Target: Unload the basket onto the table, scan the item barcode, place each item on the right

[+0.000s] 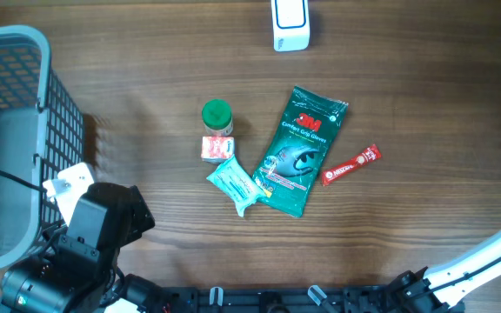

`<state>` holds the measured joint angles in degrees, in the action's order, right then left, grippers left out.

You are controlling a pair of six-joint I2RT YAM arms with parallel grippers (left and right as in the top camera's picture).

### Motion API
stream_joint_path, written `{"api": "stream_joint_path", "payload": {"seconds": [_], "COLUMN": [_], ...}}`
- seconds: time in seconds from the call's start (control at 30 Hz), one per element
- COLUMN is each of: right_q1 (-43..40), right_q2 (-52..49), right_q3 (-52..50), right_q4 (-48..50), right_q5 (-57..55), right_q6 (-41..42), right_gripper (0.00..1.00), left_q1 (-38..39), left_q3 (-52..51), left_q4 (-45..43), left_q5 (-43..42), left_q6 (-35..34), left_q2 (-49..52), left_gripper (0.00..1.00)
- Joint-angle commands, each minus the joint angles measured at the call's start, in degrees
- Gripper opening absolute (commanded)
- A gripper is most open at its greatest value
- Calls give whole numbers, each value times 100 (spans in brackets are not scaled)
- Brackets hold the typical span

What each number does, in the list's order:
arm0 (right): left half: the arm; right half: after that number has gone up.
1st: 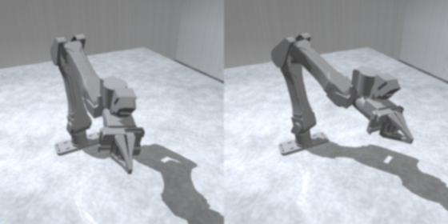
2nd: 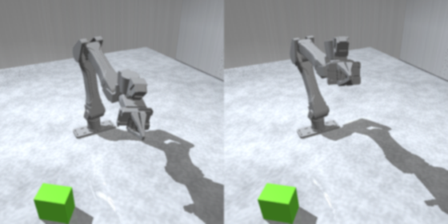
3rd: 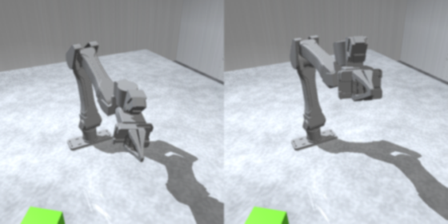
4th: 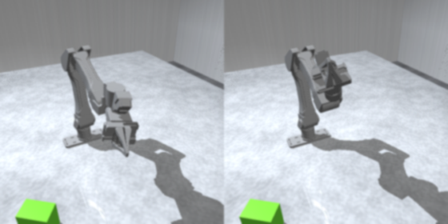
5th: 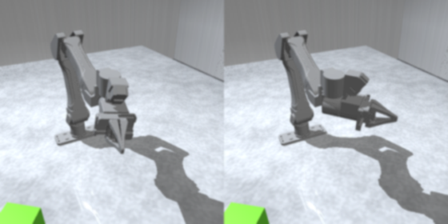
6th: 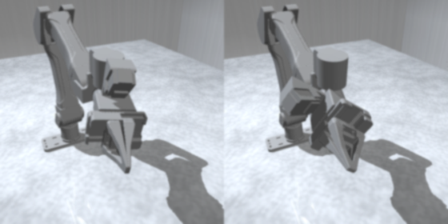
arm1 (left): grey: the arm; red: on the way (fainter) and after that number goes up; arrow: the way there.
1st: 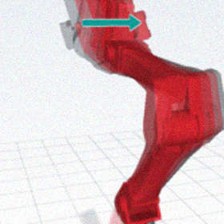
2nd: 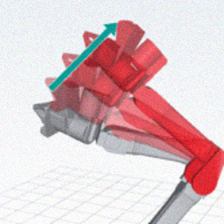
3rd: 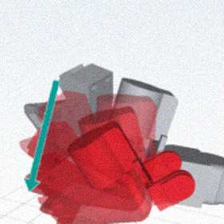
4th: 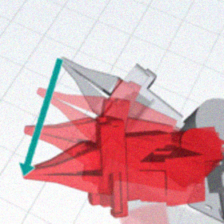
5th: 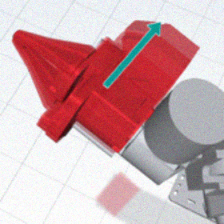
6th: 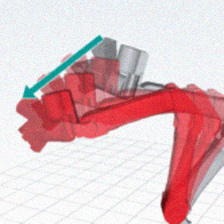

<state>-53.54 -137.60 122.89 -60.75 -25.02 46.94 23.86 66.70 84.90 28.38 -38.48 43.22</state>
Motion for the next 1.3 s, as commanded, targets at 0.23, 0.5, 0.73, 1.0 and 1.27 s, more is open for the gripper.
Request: {"api": "stream_joint_path", "payload": {"seconds": [0.23, 0.5, 0.73, 1.0, 1.27], "right_q1": [37, 44, 186, 1377, 3766], "right_q2": [-358, 74, 1519, 2889, 2981], "right_q3": [17, 861, 1283, 1281, 767], "right_q4": [9, -883, -1174, -2319, -3141], "right_q5": [260, 538, 2441, 3045, 3060], "right_q6": [-544, -782, -302, 278, -382], "right_gripper": [68, 99, 100, 99, 98], "left_q1": [-35, -35, -35, -35, -35], "left_q3": [-7, -7, -4, -4, -4], "left_q4": [2, 4, 4, 4, 2], "left_q5": [-26, -26, -26, -26, -26], "left_q6": [-83, -83, -83, -83, -83], "left_q2": [-26, -26, -26, -26, -26], "left_gripper": [100, 100, 100, 100, 100]}}
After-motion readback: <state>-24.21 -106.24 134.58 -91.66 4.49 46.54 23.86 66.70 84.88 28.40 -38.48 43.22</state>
